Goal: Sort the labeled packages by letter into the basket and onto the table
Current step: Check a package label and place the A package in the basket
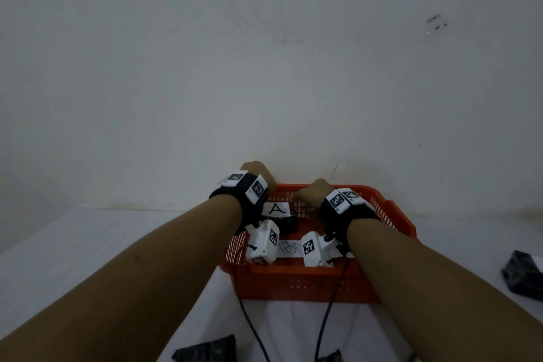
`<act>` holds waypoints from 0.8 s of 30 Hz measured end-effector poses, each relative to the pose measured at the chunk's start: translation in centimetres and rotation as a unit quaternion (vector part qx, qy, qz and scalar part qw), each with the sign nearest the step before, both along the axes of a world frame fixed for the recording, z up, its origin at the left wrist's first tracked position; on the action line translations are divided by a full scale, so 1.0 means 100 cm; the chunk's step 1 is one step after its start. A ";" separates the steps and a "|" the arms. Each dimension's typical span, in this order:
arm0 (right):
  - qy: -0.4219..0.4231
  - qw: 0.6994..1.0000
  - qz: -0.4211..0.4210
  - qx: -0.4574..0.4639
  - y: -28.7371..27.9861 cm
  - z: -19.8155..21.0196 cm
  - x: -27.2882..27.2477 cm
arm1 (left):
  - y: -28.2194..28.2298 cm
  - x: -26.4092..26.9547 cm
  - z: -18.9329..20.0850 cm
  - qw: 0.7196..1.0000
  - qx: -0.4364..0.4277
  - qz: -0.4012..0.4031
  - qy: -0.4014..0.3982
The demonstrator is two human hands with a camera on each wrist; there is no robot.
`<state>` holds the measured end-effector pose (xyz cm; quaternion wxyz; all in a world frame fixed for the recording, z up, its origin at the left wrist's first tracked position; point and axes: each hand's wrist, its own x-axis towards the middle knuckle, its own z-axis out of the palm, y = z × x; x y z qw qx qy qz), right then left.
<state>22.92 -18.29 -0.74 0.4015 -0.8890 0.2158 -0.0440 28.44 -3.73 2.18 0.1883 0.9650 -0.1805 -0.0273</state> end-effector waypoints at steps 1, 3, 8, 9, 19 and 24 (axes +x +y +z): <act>-0.012 1.000 -0.001 -0.019 -0.001 0.007 -0.001 | 0.001 -0.007 0.013 0.999 -0.013 0.003 -0.044; -0.042 0.998 0.002 -0.054 0.001 0.026 -0.007 | 0.000 -0.016 0.038 0.995 -0.037 0.002 -0.097; -0.121 0.984 0.014 -0.131 0.015 0.084 -0.047 | 0.027 -0.043 0.083 0.990 -0.028 -0.055 -0.123; -0.125 0.981 0.024 -0.143 0.019 0.091 -0.057 | 0.034 -0.051 0.090 0.990 -0.020 -0.065 -0.128; -0.082 0.958 0.107 -0.255 0.052 0.093 -0.172 | 0.107 -0.156 0.084 0.975 0.074 -0.163 -0.133; -0.068 0.956 0.125 -0.256 0.063 0.078 -0.226 | 0.120 -0.217 0.066 0.971 0.061 -0.212 -0.089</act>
